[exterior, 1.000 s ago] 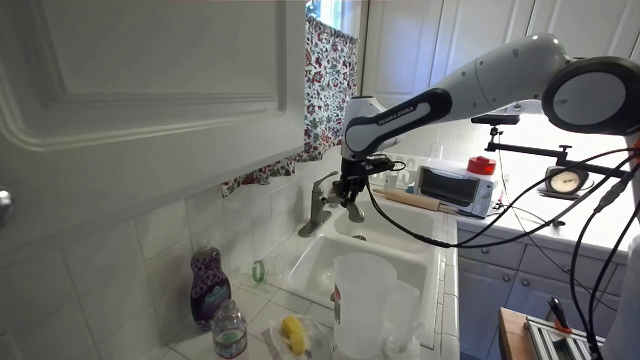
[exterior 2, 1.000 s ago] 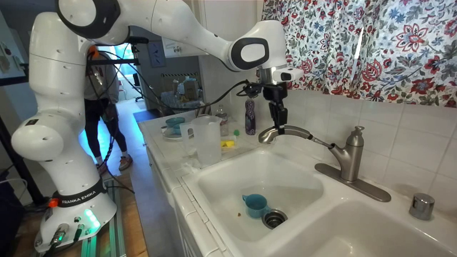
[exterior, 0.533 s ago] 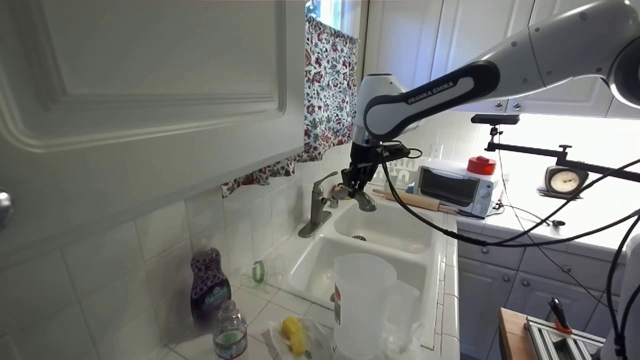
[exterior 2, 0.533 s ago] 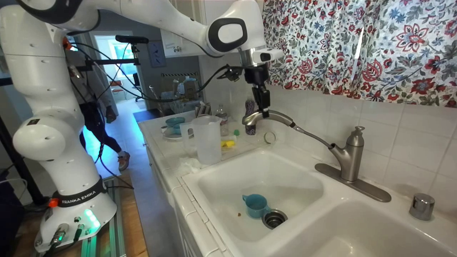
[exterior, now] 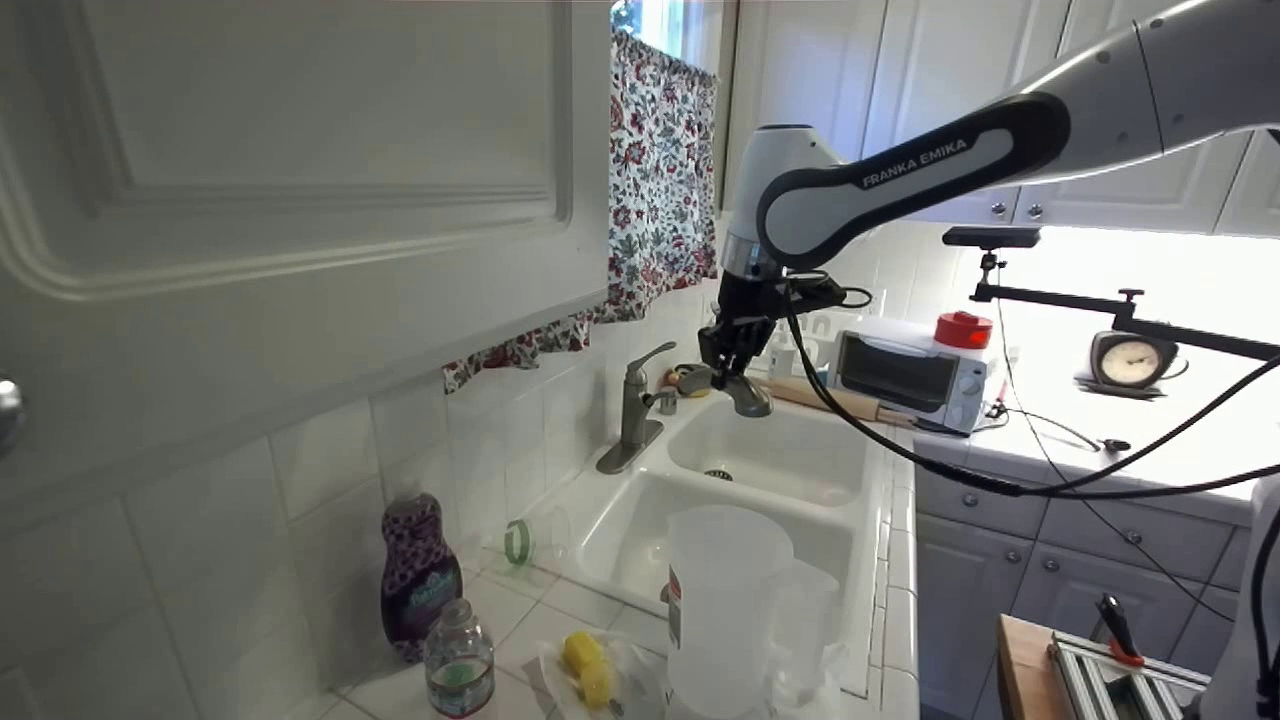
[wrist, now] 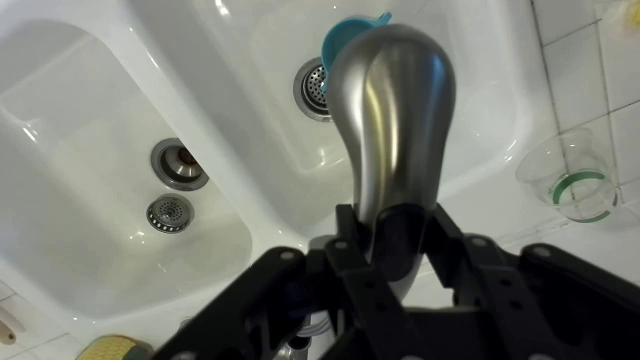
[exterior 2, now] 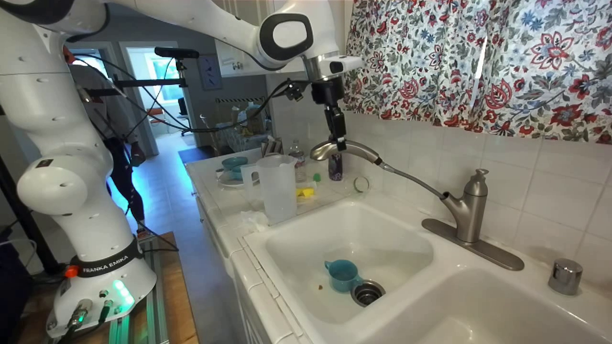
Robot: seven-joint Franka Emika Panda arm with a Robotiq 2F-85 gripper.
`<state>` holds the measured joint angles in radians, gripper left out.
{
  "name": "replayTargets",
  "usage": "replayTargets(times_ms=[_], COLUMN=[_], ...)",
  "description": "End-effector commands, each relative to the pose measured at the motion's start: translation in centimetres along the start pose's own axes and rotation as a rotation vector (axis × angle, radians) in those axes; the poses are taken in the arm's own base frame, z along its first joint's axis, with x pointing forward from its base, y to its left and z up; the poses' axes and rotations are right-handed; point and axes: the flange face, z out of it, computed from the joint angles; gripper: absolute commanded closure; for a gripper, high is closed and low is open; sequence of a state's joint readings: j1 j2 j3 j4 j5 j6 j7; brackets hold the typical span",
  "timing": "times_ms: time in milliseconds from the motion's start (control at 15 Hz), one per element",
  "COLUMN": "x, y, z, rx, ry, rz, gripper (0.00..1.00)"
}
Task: Push the faucet to the left.
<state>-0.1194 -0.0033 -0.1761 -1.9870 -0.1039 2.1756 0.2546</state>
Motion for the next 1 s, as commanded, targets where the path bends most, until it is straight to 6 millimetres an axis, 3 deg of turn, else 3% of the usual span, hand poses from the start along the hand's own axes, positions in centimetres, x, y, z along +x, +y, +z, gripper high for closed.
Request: replayTargets(times_ms=[0, 267, 933], x=[1.4, 4.1, 11.2], y=[1.5, 3.3, 5.5], z=[-0.2, 1.2, 6.3], rx=[0.002, 0.004, 0.091], ry=[0.007, 0.002, -0.006], rz=[0.05, 0.047, 0.064], gripper=[0.87, 0.87, 0.87])
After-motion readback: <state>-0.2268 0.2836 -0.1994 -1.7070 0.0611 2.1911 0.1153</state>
